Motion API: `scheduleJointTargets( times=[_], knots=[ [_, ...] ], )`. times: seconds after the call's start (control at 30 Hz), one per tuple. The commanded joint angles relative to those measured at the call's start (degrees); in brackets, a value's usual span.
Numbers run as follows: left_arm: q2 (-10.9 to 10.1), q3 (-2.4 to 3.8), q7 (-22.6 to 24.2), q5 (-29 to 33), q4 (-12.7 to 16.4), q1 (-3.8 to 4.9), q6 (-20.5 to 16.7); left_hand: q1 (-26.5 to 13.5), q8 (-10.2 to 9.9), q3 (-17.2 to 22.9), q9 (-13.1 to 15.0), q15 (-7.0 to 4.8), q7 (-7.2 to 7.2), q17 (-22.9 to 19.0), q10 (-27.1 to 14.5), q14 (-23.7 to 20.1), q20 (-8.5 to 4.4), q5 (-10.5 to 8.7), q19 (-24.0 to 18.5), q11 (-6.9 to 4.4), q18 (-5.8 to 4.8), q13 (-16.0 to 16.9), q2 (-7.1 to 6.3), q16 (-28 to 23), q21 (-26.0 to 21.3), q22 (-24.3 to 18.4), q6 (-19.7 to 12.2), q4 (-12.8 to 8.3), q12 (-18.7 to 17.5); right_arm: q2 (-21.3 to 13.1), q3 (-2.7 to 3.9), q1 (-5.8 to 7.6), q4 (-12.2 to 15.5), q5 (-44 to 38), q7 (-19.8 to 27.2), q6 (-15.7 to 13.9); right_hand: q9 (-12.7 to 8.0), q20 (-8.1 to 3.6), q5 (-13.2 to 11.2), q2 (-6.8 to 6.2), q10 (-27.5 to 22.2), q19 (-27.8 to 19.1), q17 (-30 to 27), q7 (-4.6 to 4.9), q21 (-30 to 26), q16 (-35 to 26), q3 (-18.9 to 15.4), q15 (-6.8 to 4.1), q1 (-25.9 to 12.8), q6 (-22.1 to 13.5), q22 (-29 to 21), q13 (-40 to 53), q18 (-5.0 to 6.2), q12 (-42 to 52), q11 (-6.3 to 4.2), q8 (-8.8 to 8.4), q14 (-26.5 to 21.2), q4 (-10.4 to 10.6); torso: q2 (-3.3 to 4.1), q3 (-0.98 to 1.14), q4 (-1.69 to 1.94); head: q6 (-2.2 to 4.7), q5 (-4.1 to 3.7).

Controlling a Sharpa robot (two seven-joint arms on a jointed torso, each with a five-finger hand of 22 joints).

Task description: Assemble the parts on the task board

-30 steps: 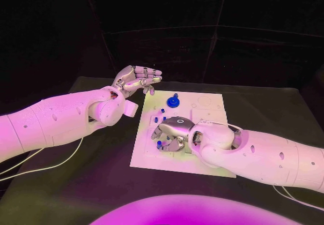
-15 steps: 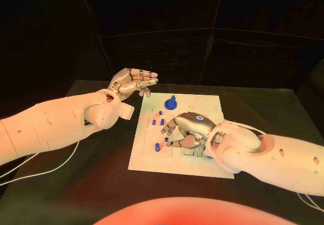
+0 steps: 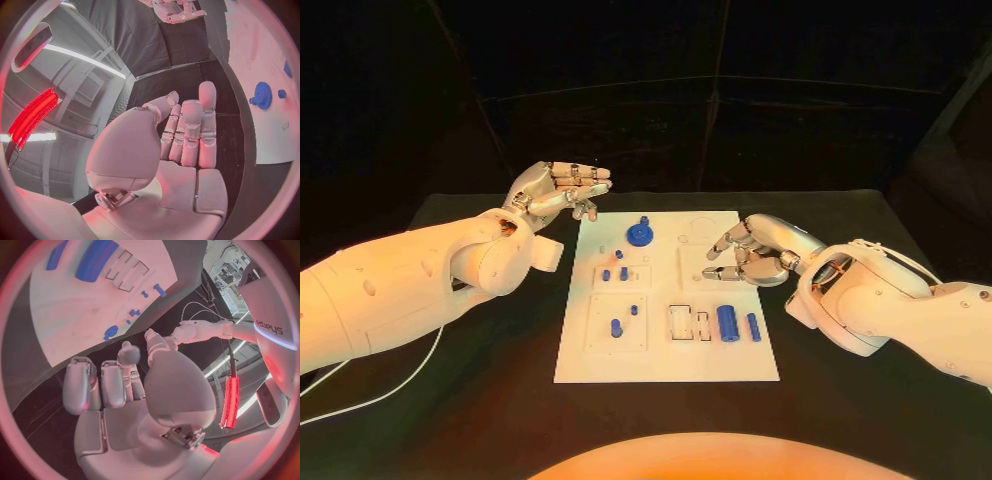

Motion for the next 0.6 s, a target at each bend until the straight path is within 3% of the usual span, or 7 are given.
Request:
scheduleJointTargets(
  times=[0.03,0.1,0.27,0.43,0.6],
  knots=[
    [0.0,0.02,0.2,0.2,0.1,0.09,0.7,-0.2,0.3,-0.3,-0.1,-0.07,0.12,0.0,-0.3,-0.5,0.16,0.37,-0.2,0.0,0.86,-0.1,0.3,0.0,-0.3,-0.1,-0.3,-0.2,0.4,-1.0,-0.1,-0.96,0.7,-2.6,-9.5,2.2,1.0,-0.03,0.6,0.75,0.3,0.8,3.1,-0.38,1.3,2.3,-2.9,-0.43,0.6,-0.9,2.0,16.5,-1.1,14.0,-0.2,2.64,3.2,2.8,-0.12,-0.11,-0.3,0.02,-0.72],
    [-0.1,0.02,0.2,0.2,0.1,0.09,0.7,-0.1,0.3,-0.2,-0.1,-0.07,0.11,-0.1,-0.3,-0.5,0.16,0.37,-0.2,0.0,0.86,0.0,0.32,0.0,-0.3,-0.1,-0.3,-0.2,0.4,-1.5,-0.14,-1.69,0.8,-4.5,-12.2,2.6,1.3,0.0,0.2,1.05,1.4,1.1,4.4,-0.19,1.9,3.1,-3.7,-0.06,0.7,-1.1,3.0,20.4,-1.24,16.7,-0.11,3.37,3.3,3.6,-0.19,-0.18,-0.34,-0.02,-0.97],
    [-0.3,0.0,0.2,0.2,0.1,0.08,0.7,-0.1,0.3,-0.2,-0.1,-0.07,0.11,-0.1,-0.3,-0.5,0.16,0.37,-0.2,0.0,0.86,0.0,0.32,0.0,-0.3,-0.1,-0.3,-0.2,0.4,-1.9,-0.23,-3.14,1.0,-7.7,-16.8,3.6,1.8,0.32,0.2,0.97,1.5,1.5,6.4,0.03,2.6,4.3,-6.1,0.09,0.0,-2.2,4.3,22.8,-1.48,18.2,-0.03,4.84,3.6,6.2,-0.15,-0.09,-0.32,-0.15,-1.24],
    [-0.4,-0.01,0.3,0.2,0.2,0.08,0.7,-0.2,0.3,-0.3,-0.1,-0.07,0.12,-0.1,-0.3,-0.5,0.16,0.36,-0.2,0.0,0.86,0.0,0.31,0.0,-0.3,-0.1,-0.3,-0.2,0.4,-1.5,-0.3,-4.45,1.2,-9.9,-19.0,5.2,2.2,0.49,-1.3,0.97,1.2,1.5,7.8,0.18,2.8,5.2,-7.9,0.26,-1.2,-3.3,4.7,23.5,-1.53,18.3,0.16,5.84,3.7,6.5,-0.07,-0.14,-0.13,-0.11,-1.79],
    [-0.5,-0.01,0.3,0.2,0.3,0.08,0.7,-0.2,0.3,-0.3,-0.1,-0.07,0.12,-0.1,-0.3,-0.5,0.16,0.36,-0.2,0.0,0.86,0.0,0.31,0.0,-0.3,-0.1,-0.3,-0.2,0.4,-1.2,-0.33,-5.18,1.3,-11.5,-20.1,6.4,2.5,0.6,-2.4,0.89,1.5,1.6,8.9,0.21,3.1,5.8,-8.7,0.35,-1.7,-3.7,5.1,24.5,-1.59,18.8,0.22,6.75,3.9,6.6,-0.1,-0.15,-0.13,-0.3,-1.6]
  ],
)
